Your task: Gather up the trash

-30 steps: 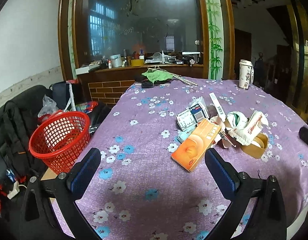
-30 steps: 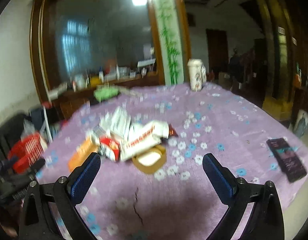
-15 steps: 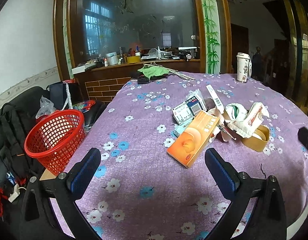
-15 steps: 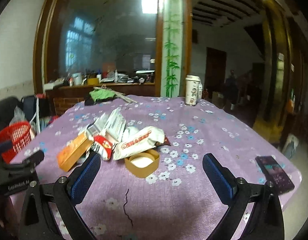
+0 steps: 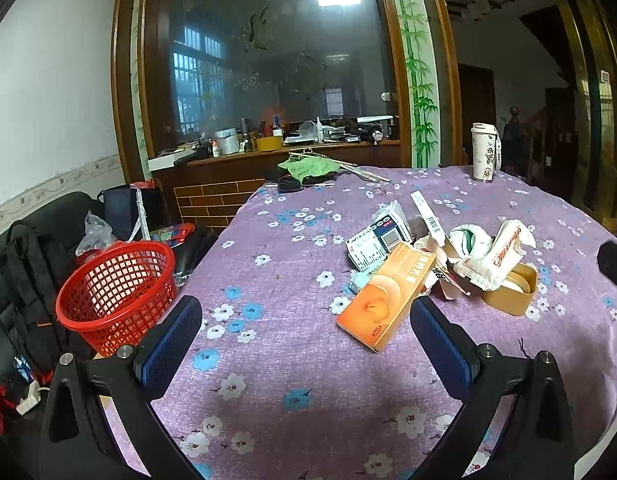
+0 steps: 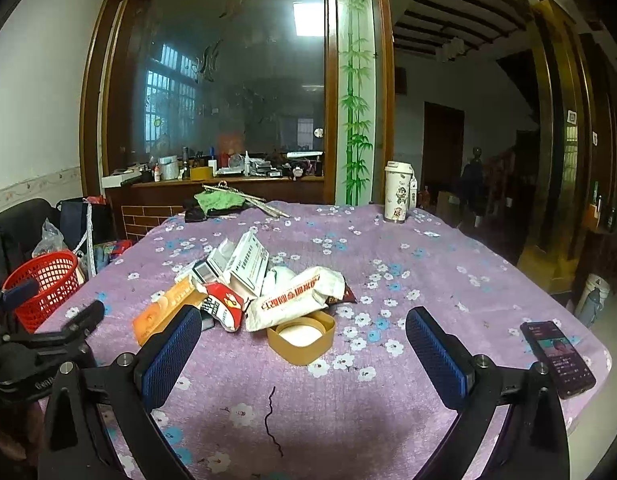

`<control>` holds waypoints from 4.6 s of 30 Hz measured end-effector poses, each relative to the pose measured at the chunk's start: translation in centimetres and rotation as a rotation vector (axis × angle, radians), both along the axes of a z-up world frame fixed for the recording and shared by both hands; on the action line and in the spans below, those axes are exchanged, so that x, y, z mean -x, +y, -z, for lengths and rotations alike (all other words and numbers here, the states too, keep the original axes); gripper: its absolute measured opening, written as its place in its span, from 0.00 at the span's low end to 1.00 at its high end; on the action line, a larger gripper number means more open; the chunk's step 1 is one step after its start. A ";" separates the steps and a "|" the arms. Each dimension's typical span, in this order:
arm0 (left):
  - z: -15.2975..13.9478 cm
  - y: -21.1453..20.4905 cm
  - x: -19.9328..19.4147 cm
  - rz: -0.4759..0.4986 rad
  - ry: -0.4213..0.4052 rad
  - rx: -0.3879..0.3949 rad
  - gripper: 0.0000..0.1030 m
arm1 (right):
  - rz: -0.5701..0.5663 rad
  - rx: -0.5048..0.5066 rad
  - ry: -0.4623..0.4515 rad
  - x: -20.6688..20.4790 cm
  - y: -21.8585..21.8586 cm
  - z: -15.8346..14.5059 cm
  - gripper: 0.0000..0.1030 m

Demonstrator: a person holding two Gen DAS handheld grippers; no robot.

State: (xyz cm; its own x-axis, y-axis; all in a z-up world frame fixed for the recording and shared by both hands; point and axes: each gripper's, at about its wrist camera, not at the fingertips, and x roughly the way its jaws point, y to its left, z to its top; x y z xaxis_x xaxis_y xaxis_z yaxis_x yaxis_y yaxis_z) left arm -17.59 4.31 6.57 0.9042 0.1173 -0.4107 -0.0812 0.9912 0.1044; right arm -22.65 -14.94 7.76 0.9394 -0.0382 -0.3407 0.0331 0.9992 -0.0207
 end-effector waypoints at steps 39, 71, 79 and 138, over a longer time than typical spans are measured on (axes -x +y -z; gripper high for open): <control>0.0 -0.1 0.5 0.000 0.008 0.002 1.00 | -0.001 -0.018 0.030 -0.2 0.0 0.2 1.00; 3.0 -3.2 -11.3 0.325 0.453 -0.055 0.72 | -0.300 -0.457 0.374 -8.1 -5.0 2.1 0.62; 4.7 -3.0 -13.8 0.316 0.506 -0.007 0.60 | -0.278 -0.545 0.439 -11.2 -5.0 2.6 0.62; 2.3 -0.8 -11.2 0.298 0.321 0.172 0.44 | -0.217 -0.457 0.287 -11.9 -3.5 2.4 0.25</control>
